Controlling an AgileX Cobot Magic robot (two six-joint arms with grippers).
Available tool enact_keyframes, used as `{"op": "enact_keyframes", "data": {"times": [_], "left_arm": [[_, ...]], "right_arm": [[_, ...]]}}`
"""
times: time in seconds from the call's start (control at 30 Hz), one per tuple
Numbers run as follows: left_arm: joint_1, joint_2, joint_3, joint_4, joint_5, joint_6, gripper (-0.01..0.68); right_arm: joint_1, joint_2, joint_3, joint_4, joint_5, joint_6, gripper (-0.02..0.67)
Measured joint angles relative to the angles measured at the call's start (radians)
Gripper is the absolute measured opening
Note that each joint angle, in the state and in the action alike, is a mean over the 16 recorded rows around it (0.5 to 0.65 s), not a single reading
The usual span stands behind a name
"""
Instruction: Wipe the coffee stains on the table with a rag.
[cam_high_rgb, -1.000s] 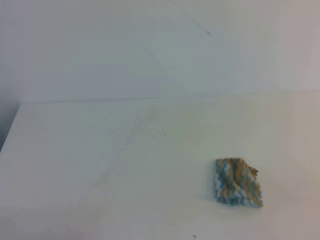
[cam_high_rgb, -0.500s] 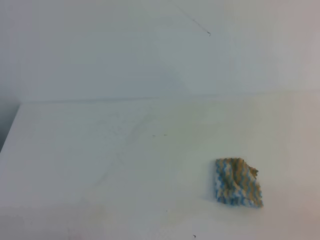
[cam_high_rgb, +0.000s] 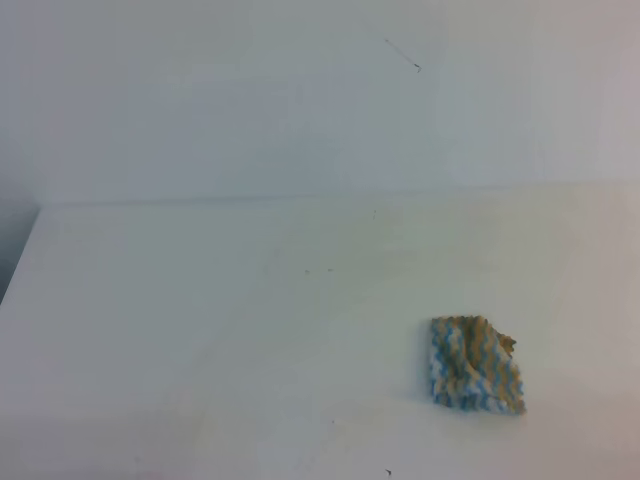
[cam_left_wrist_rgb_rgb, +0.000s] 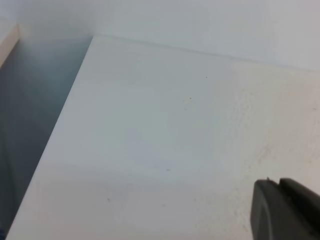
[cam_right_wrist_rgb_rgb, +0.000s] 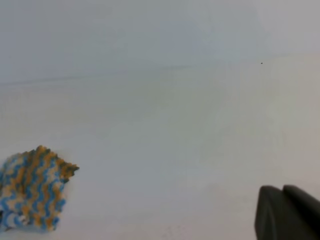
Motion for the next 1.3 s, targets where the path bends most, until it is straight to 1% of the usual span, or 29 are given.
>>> {"op": "enact_keyframes", "data": {"times": [1.3], "left_arm": [[0.000, 0.000, 0.000, 0.000, 0.000, -0.001, -0.001]], "right_arm": [[-0.001, 0.000, 0.000, 0.000, 0.002, 0.001, -0.004]]}}
